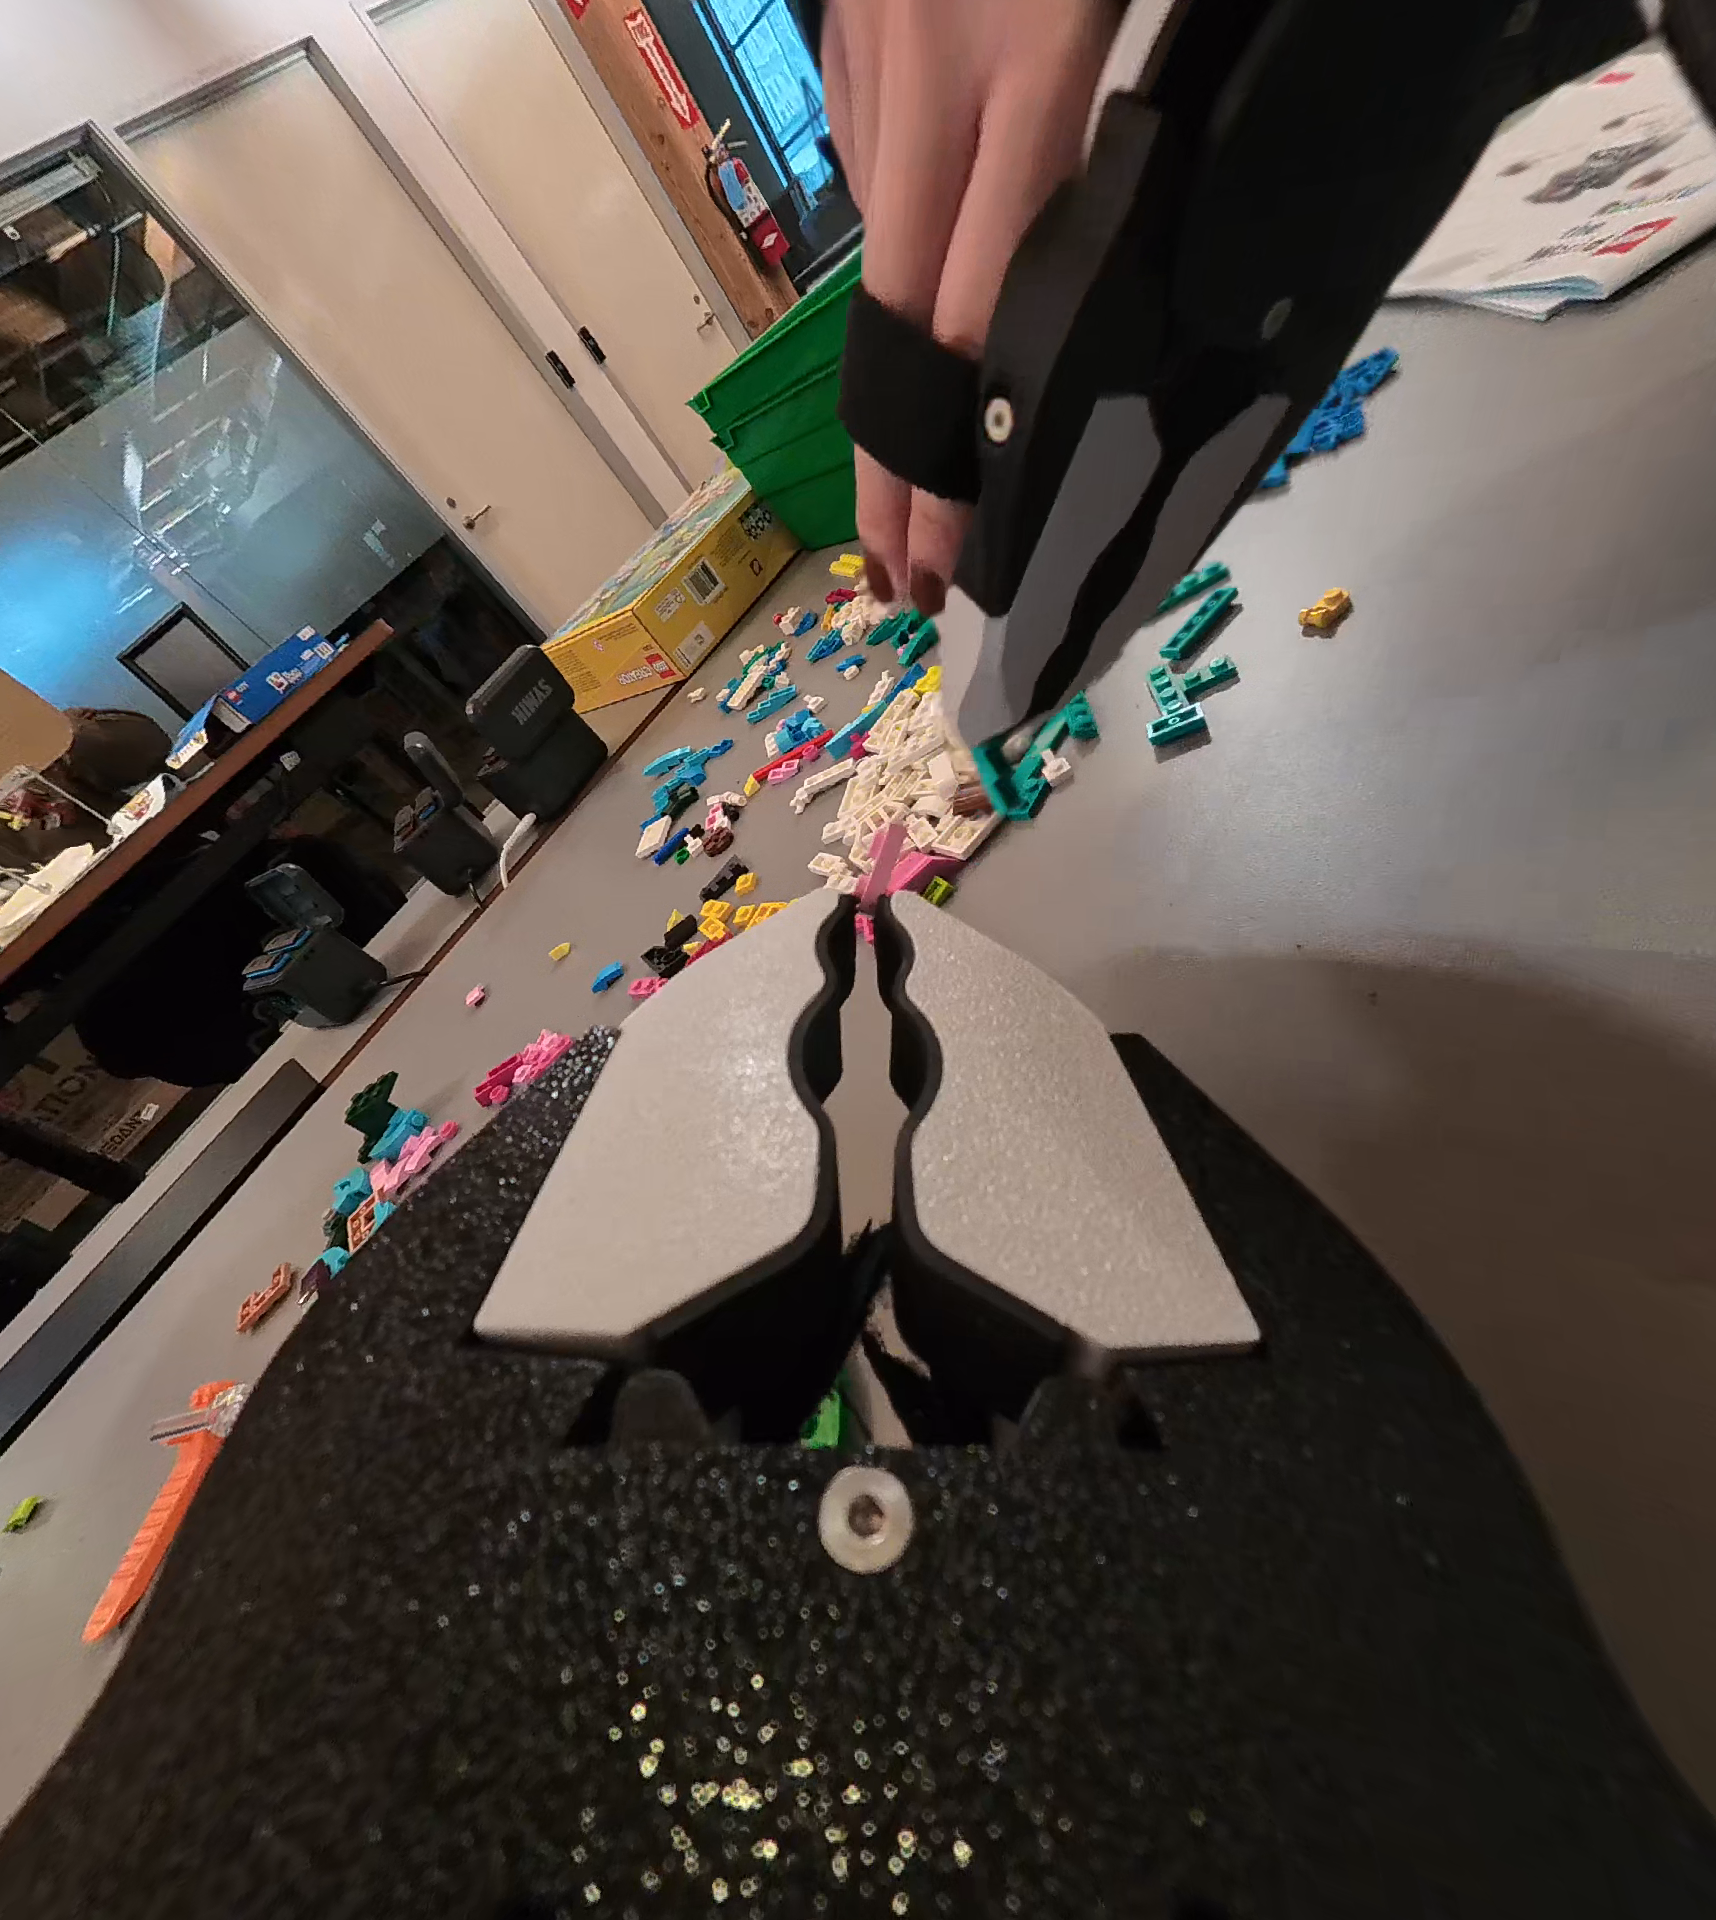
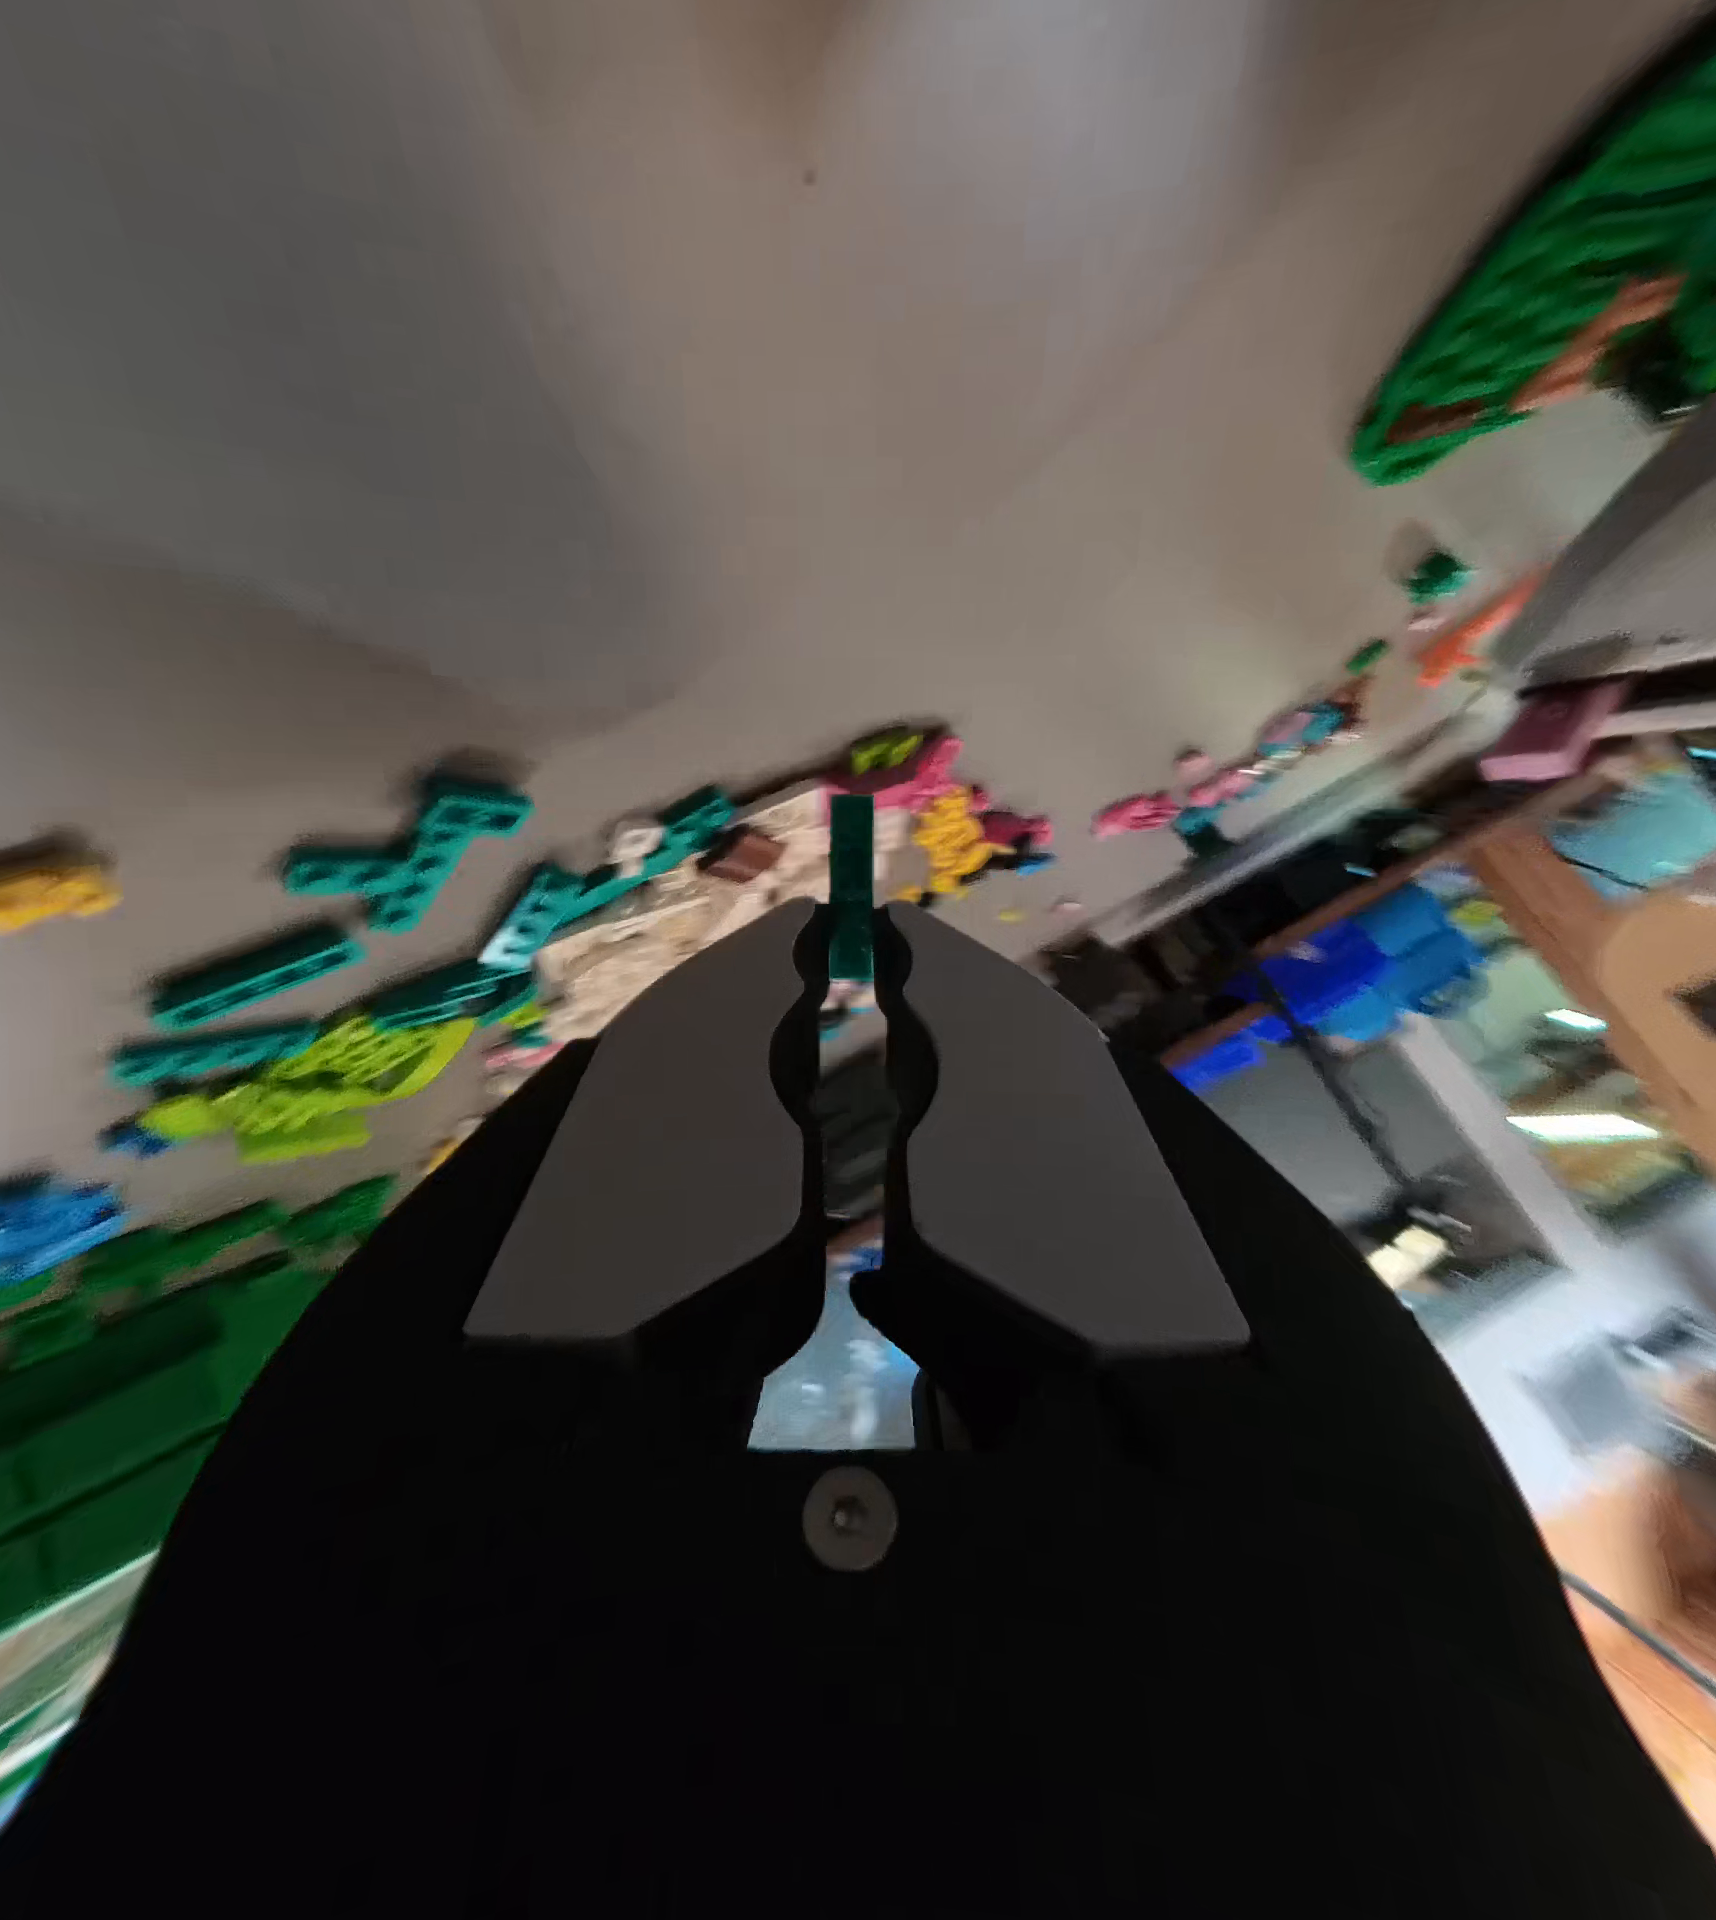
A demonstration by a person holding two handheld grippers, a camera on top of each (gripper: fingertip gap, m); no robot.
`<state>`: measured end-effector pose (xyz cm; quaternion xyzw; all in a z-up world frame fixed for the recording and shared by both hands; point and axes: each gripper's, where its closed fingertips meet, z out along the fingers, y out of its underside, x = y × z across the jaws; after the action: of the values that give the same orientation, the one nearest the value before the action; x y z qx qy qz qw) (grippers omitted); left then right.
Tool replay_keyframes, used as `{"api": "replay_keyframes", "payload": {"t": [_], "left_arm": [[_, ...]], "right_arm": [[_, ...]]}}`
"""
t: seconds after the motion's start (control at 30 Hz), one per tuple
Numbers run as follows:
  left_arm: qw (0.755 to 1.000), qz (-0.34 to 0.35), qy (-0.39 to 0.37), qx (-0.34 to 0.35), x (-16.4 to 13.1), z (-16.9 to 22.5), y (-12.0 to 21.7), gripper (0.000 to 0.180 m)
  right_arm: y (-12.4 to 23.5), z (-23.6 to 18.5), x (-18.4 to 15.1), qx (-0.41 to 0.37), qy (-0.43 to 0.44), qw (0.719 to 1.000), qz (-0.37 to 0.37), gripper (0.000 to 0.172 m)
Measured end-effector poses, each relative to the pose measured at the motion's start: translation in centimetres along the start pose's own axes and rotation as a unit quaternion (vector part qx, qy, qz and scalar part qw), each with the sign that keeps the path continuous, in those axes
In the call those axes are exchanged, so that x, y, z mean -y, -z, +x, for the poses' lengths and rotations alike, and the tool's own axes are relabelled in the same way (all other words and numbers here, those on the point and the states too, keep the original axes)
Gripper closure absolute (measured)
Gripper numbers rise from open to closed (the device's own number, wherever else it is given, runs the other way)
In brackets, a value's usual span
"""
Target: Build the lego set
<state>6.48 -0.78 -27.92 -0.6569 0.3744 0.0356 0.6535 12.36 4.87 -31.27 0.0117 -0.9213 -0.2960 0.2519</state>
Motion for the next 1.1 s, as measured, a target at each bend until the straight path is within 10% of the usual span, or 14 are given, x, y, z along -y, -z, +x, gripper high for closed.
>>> {"api": "replay_keyframes", "payload": {"t": [0.1,0.37,0.67,0.8,0.87,1.0,1.1], "left_arm": [[1.000,0.001,0.004,-0.001,0.0,-0.1,0.0,0.177],[1.000,0.010,0.005,-0.005,0.3,0.0,0.2,0.177],[0.999,0.013,-0.033,-0.015,0.7,1.0,0.4,0.177],[0.998,0.012,-0.062,-0.016,0.9,1.5,0.4,0.177],[0.998,0.007,-0.064,-0.021,0.8,1.7,0.4,0.177],[0.998,0.000,-0.018,-0.055,1.1,1.7,0.5,0.177],[0.998,-0.014,0.039,-0.052,1.4,-0.3,0.8,0.177]], "right_arm": [[1.5,-3.6,-0.3,0.214,-0.148,0.965,0.022,0.166],[7.2,-8.3,0.7,0.640,-0.364,0.677,-0.017,0.165],[5.2,-8.6,2.1,0.659,-0.375,0.652,-0.020,0.166],[4.6,-8.1,2.2,0.646,-0.380,0.662,-0.004,0.166],[3.6,-6.2,1.8,0.576,-0.392,0.716,0.032,0.166],[1.8,2.0,0.4,0.245,-0.374,0.886,0.126,0.167],[4.0,8.5,-1.1,-0.066,-0.279,0.950,0.125,0.166]]}}
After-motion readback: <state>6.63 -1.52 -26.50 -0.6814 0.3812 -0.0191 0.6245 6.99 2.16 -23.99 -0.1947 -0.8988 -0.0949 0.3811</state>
